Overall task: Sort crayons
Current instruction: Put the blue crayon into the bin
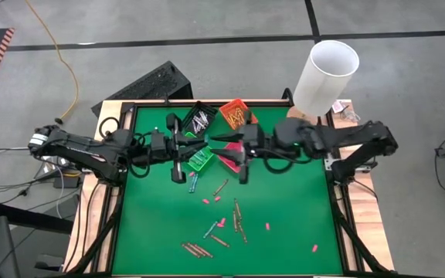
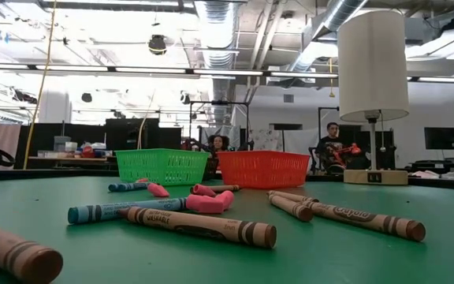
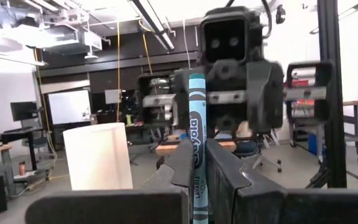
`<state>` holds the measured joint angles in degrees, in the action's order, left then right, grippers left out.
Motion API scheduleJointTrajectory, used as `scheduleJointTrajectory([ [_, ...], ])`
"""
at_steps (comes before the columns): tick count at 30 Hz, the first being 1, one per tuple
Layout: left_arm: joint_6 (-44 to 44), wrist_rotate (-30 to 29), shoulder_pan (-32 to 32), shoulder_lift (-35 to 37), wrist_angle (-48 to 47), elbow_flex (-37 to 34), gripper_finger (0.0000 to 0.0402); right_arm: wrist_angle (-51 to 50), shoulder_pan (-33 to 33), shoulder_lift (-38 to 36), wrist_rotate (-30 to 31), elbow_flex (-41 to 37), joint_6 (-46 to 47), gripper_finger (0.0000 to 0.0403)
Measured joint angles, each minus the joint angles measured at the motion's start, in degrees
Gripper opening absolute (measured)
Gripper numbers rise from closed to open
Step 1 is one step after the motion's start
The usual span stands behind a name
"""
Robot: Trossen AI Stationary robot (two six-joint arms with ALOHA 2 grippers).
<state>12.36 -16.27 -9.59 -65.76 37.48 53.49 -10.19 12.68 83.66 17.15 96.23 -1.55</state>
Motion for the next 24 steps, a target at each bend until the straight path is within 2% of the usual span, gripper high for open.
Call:
scheduleJointTrajectory([
  [8, 0.44, -0.50, -0.38, 0.02, -0.35, 0.00, 0.0009, 6.60, -3.81, 2.70, -5.49, 0.04, 0.02, 0.0155],
  [13, 0.51, -0.52, -0.38, 0.02, -0.46, 0.00, 0.0009, 6.58, -4.73, 2.86, -6.94, 0.00, 0.03, 0.0145],
  [19, 1.99, -0.77, -0.38, 0.02, -0.49, 0.00, 0.0009, 6.33, -5.37, 3.47, -8.53, 0.02, 0.20, 0.0112],
  [24, 2.22, -1.09, -0.38, 0.02, -0.78, 0.00, 0.0009, 5.92, -6.03, 3.54, -8.43, -0.04, 1.03, 0.0035],
])
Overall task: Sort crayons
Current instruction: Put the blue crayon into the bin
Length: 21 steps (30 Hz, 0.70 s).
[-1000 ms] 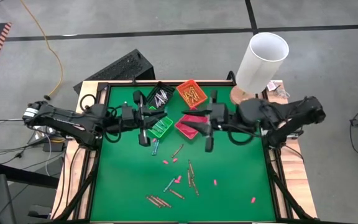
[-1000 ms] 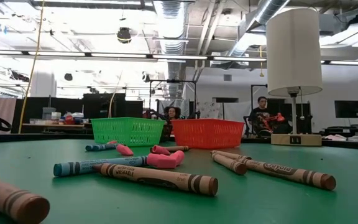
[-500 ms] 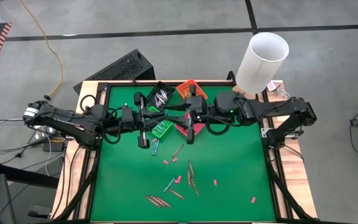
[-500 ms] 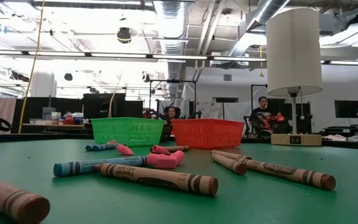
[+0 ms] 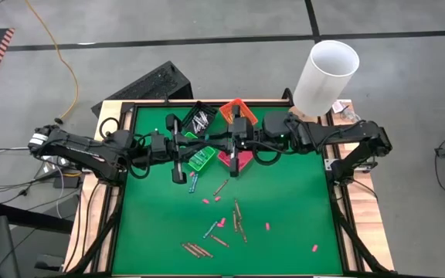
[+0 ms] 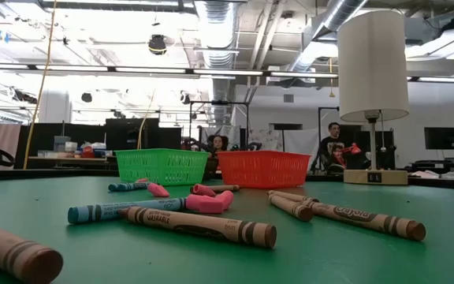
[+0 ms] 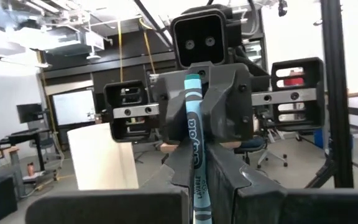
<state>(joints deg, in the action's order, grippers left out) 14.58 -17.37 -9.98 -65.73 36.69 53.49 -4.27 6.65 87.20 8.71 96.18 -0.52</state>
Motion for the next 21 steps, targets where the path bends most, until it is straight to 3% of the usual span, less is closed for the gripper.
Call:
scheduleJointTrajectory([
  [2, 0.22, -0.26, 0.01, 0.04, -0.08, 0.00, 0.0012, 0.26, -0.06, -0.02, 0.13, 0.00, -0.21, 0.0013],
  [5, 0.09, -0.73, 0.04, 0.07, -0.76, 0.04, 0.0023, 0.29, -0.06, -0.02, 1.23, 0.00, 0.63, 0.0010],
  [9, -1.56, -6.55, -0.10, 0.08, -3.87, 0.18, 0.0046, -0.10, -0.06, 0.04, 4.20, -0.04, 1.90, 0.0005],
  [16, -9.52, -13.73, 0.02, 0.32, -20.42, -0.04, 0.0104, -1.31, -1.42, -0.88, 12.34, 0.21, 2.56, 0.0002],
  [21, -19.82, -18.08, 0.00, 0.59, -35.86, 0.09, 0.0137, -8.57, -5.58, -0.91, 12.66, 0.08, 8.84, 0.0001],
])
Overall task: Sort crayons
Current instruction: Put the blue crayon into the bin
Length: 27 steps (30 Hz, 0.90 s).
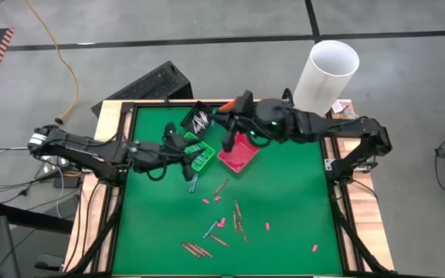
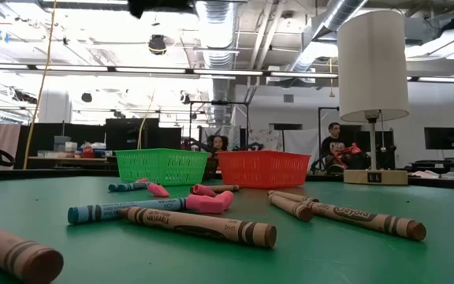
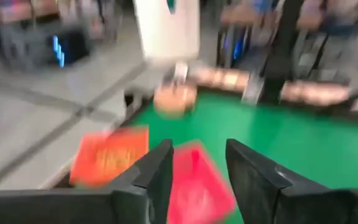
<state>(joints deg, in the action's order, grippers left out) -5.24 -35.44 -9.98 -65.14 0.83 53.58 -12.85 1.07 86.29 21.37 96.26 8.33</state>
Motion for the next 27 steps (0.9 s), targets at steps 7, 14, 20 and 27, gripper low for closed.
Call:
scheduleJointTrajectory([
  [7, -9.39, 1.01, -0.10, 0.06, -14.39, -0.09, 0.0147, -7.91, -5.12, 2.50, -3.80, 0.07, 6.80, 0.0001],
  [14, -21.67, 6.42, -1.90, 1.88, -34.63, -0.09, 0.0148, -7.85, -8.44, 10.47, -14.45, -0.04, 10.46, 0.0000],
  [20, -29.69, 6.61, -6.42, 6.30, -45.04, -0.74, 0.0148, -7.27, -10.74, 19.86, -23.27, -0.08, 13.35, 0.0000],
  [27, -35.43, 3.64, -9.98, 12.05, -45.40, -3.57, 0.0148, -3.02, -11.33, 29.67, -27.37, -0.04, 14.50, 0.0000],
])
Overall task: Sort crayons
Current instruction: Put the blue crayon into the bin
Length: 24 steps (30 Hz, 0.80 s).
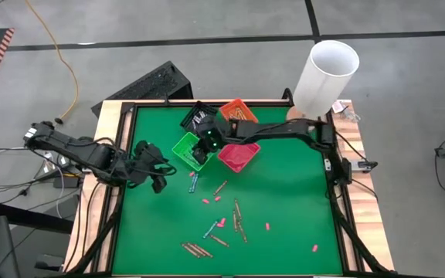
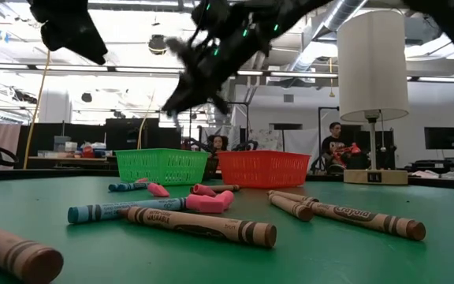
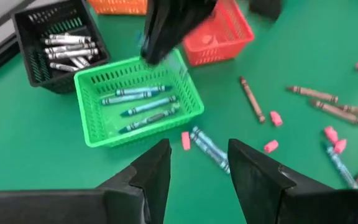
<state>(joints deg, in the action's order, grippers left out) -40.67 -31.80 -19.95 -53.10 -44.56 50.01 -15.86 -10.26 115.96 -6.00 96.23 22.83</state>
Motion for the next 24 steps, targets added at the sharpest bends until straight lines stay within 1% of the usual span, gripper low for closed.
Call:
scheduleJointTrajectory([
  [7, -3.36, -0.13, -0.45, 0.50, 1.15, -3.15, 0.0148, 2.70, -1.21, 4.80, 0.00, 0.02, 1.18, 0.0002],
  [13, -5.77, -0.20, -0.45, 0.52, 1.65, -5.24, 0.0148, 3.22, -2.43, 5.24, 0.14, 0.02, 0.63, 0.0021],
  [16, -5.92, 0.12, -0.45, 0.52, 1.76, -5.74, 0.0148, 4.03, -3.27, 5.23, 0.01, 0.02, -0.20, 0.0049],
  [24, -6.11, 0.51, -0.45, 0.50, 2.02, -6.41, 0.0148, 4.37, -4.32, 5.17, -3.15, 0.02, 0.46, 0.0150],
])
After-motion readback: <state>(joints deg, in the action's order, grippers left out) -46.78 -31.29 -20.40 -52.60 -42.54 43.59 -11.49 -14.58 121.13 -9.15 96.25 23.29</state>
